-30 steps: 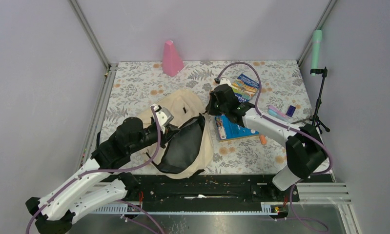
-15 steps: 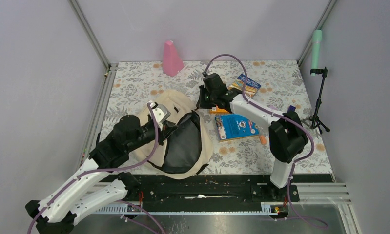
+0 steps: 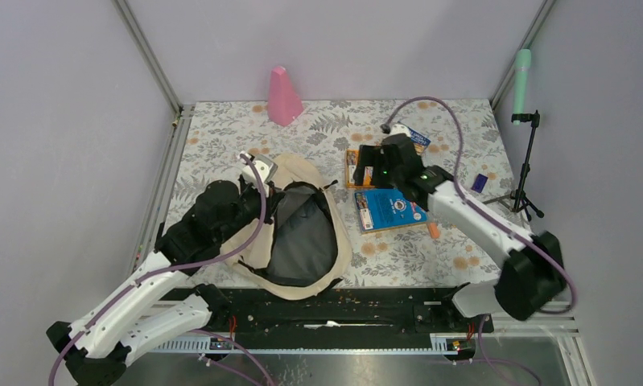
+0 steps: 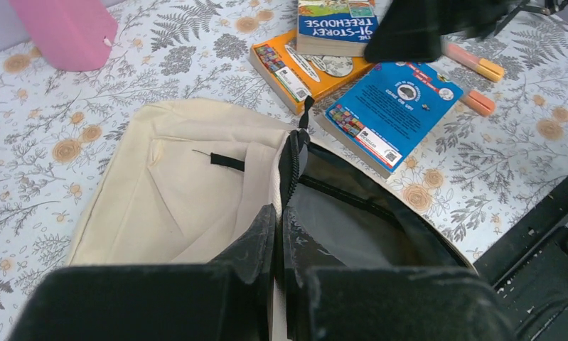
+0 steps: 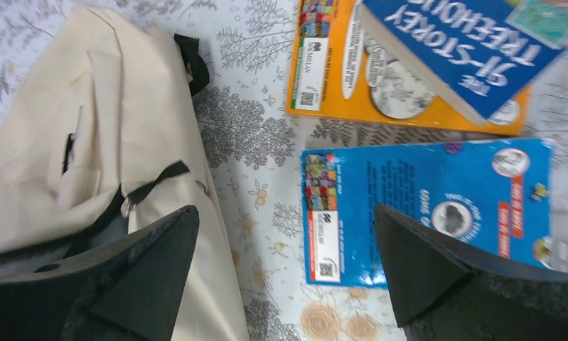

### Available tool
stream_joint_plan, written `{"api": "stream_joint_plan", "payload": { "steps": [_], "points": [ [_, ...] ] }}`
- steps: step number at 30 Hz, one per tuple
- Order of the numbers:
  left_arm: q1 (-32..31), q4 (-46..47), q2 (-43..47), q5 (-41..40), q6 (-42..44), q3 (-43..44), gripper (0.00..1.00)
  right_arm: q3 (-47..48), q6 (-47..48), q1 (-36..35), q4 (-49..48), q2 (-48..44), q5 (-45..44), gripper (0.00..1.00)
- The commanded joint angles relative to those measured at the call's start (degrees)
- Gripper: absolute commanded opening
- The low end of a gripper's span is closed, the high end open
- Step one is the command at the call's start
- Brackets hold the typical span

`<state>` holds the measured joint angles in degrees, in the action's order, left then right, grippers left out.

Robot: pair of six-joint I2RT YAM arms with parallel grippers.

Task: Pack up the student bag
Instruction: Unzip the student bag at the center of the board, then pick up the book from the center of the board.

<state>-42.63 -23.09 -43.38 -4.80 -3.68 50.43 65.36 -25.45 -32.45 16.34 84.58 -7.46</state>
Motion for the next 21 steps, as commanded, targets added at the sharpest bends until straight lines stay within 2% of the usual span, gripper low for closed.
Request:
{"api": "stream_joint_plan", "payload": {
  "steps": [1, 5, 9, 13, 17, 21],
  "points": [
    [1.15, 7.46, -0.97, -3.2, -2.16, 1.86, 0.0, -7.0, -0.04, 3.91, -0.3, -11.5, -1.92, 1.0],
    [3.08, 8.64, -2.89, -2.14, -2.78, 1.08, 0.0, -10.77, -2.13, 12.63, -0.87, -15.42, 4.49, 1.0],
    [4.49, 8.92, -4.34, -2.16, -2.03, 0.59, 0.0, -13.91, -3.8, 20.56, -6.19, -14.26, 11.15, 1.0],
    [5.24, 8.79, -5.21, -3.69, -1.63, -0.34, 0.0, -14.99, -9.3, 29.05, -12.52, -9.14, 19.1, 1.0],
    [6.07, 8.63, -4.44, -3.91, -2.12, -0.76, 0.0, -12.61, -13.69, 34.69, -16.77, -1.26, 24.43, 1.0],
    [6.33, 6.22, -2.43, -4.36, -2.3, 0.51, 0.0, -10.89, -16.87, 35.26, -23.18, 6.45, 25.49, 0.99]
  ]
}}
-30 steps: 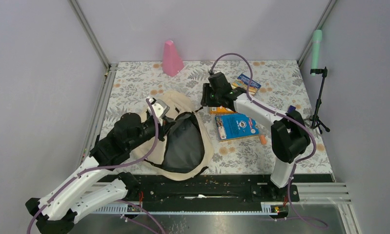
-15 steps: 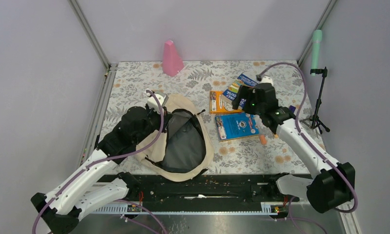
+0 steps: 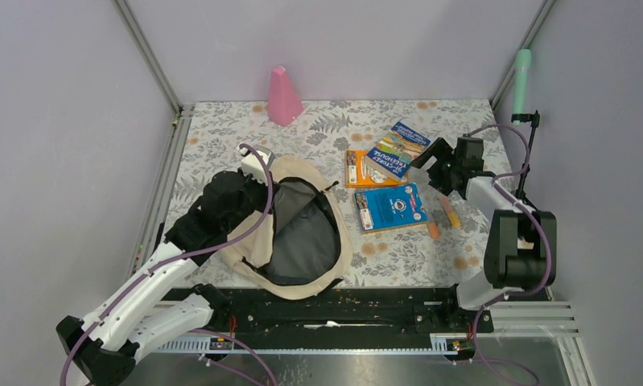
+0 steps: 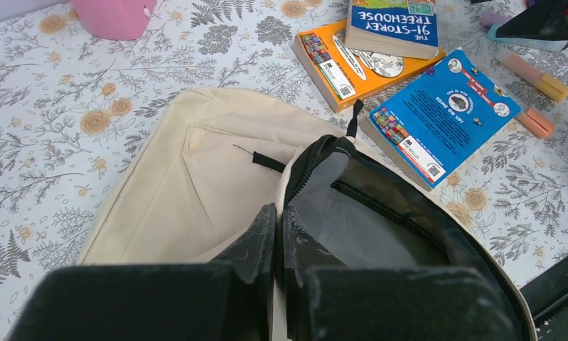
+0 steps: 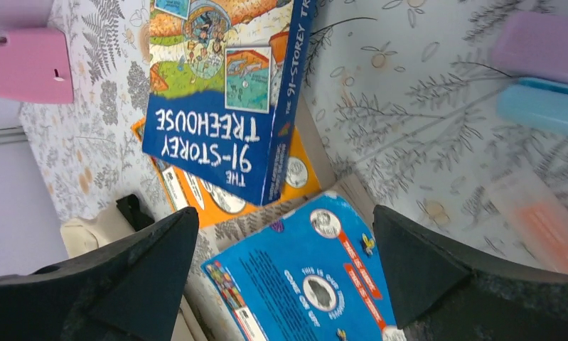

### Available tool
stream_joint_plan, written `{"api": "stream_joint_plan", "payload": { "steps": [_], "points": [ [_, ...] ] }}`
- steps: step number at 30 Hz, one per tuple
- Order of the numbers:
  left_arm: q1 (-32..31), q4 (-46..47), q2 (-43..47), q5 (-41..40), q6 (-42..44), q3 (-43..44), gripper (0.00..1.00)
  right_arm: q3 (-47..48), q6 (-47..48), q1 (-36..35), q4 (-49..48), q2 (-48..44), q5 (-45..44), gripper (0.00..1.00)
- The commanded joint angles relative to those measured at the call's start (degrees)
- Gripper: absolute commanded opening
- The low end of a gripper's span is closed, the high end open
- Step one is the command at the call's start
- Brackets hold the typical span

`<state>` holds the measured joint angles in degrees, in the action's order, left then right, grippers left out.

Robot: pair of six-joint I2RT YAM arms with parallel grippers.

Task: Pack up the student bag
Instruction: Pick up the book from the center of the board.

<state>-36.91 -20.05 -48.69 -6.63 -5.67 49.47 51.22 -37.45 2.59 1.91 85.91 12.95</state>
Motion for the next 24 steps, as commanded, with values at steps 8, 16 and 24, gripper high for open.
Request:
{"api": "stream_joint_plan", "payload": {
  "steps": [8, 16, 24],
  "points": [
    [0.78, 3.24, 4.66, 0.37, -1.87, 1.37, 0.0, 5.73, -13.53, 0.23, -17.65, 15.6, 2.27, 0.92],
    [0.78, 3.22, 4.8, 2.51, -2.62, 1.5, 0.0, 6.86, -18.09, 0.14, -20.8, 20.26, -5.25, 0.91],
    [0.88, 3.82, 5.57, 4.98, -3.7, 1.42, 0.0, 9.65, -22.75, -0.38, -20.85, 25.26, -6.62, 0.89]
  ]
}}
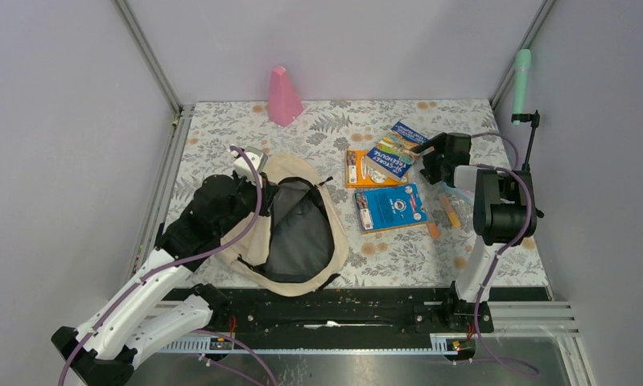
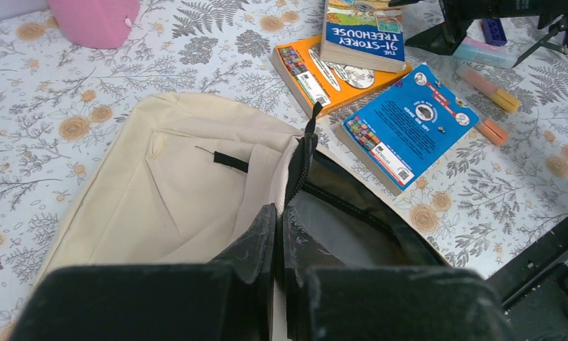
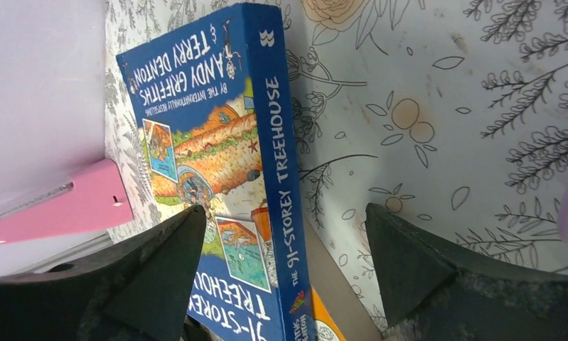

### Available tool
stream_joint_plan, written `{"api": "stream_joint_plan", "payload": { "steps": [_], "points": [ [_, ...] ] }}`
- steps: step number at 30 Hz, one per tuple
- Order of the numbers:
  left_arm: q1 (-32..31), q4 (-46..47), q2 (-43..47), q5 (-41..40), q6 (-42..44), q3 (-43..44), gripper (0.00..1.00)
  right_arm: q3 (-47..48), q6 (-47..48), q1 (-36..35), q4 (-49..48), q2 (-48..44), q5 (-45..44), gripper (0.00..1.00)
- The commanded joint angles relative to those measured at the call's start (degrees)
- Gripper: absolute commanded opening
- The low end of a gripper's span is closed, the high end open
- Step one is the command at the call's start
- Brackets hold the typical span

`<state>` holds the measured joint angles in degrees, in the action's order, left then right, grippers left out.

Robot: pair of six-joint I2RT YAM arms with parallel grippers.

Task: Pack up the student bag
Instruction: Pick up the book from the center of the board.

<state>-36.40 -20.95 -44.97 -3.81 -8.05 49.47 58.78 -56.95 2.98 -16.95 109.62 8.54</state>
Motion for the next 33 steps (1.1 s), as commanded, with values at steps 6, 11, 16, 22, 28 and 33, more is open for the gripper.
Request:
{"api": "stream_joint_plan", "payload": {
  "steps": [6, 11, 16, 22, 28, 33],
  "points": [
    [0.71, 4.98, 2.4, 3.55, -1.62, 1.41, 0.0, 4.22, -4.28, -2.61, -2.39, 4.2, -2.07, 0.88],
    [1.11, 5.04, 3.41, 3.46, -1.53, 1.33, 0.0, 4.42, -7.38, -2.66, -5.91, 6.29, -1.31, 0.87],
    [1.72, 5.06, 3.62, 3.55, -1.53, 1.33, 0.0, 4.0, -8.81, -2.71, -9.69, 7.1, -1.06, 0.85],
    [2.45, 4.87, 3.41, 4.54, -1.68, 1.42, 0.0, 2.74, -9.13, -2.72, -17.36, 7.48, 0.23, 0.75],
    [3.01, 4.87, 3.37, 5.27, -1.71, 1.48, 0.0, 2.0, -9.04, -2.65, -25.04, 7.49, 1.97, 0.64],
    [3.18, 4.46, 3.06, 5.48, -1.7, 1.68, 0.0, 2.82, -9.05, -2.69, -27.9, 7.69, 3.58, 0.57]
  ]
}}
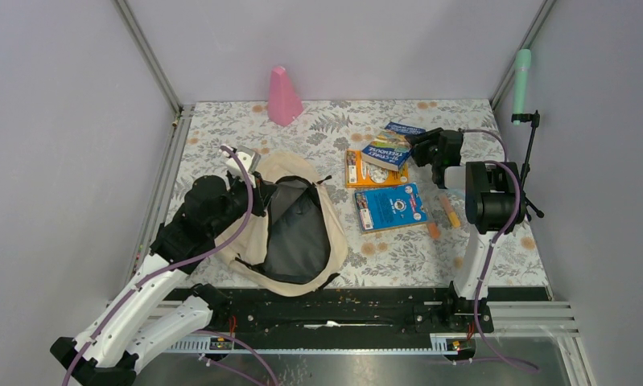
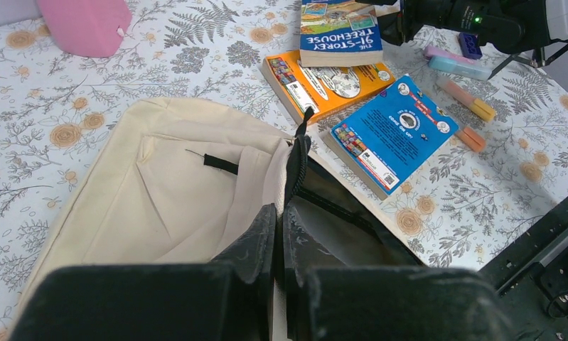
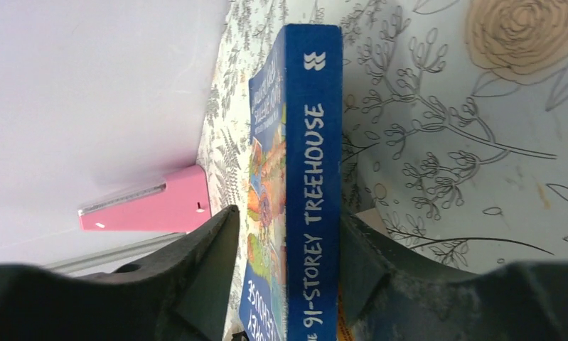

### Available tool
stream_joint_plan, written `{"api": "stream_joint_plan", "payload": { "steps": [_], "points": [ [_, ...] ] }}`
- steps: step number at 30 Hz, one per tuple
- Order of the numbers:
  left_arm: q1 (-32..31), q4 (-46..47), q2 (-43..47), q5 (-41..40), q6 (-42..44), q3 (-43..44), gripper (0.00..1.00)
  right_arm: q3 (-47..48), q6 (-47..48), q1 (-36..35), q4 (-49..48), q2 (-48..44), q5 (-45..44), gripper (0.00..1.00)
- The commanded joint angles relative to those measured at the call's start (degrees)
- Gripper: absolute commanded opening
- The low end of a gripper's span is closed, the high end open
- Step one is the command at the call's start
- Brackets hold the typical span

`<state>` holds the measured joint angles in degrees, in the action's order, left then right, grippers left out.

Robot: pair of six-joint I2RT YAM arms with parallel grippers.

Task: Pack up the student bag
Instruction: Pick up the book from the center of the board.

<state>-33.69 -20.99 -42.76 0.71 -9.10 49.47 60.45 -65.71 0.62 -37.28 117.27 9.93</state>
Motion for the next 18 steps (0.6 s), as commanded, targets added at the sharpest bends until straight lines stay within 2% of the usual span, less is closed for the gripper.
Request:
{"api": "stream_joint_plan", "payload": {
  "steps": [1, 5, 7, 11, 18],
  "points": [
    [0.47, 4.54, 0.88, 0.98, -0.65, 1.68, 0.0, 1.61, -0.25, -0.3, -7.18, 0.32, 2.52, 0.55],
    [0.56, 4.39, 1.04, 0.89, -0.48, 1.68, 0.0, 2.71, -0.06, -0.3, -6.36, 1.46, 3.54, 0.45],
    [0.64, 4.38, 1.03, 0.79, -0.39, 1.68, 0.0, 2.64, 0.0, -0.31, -6.86, 1.79, 3.88, 0.33],
    [0.78, 4.28, 1.07, 0.52, -0.26, 1.69, 0.0, 1.61, 0.45, -0.35, -8.39, 0.95, 4.16, 0.16],
    [1.06, 4.21, 1.22, 0.6, -0.21, 1.76, 0.0, 0.02, 5.25, -0.32, -7.75, -5.27, 4.54, 0.03]
  ]
}}
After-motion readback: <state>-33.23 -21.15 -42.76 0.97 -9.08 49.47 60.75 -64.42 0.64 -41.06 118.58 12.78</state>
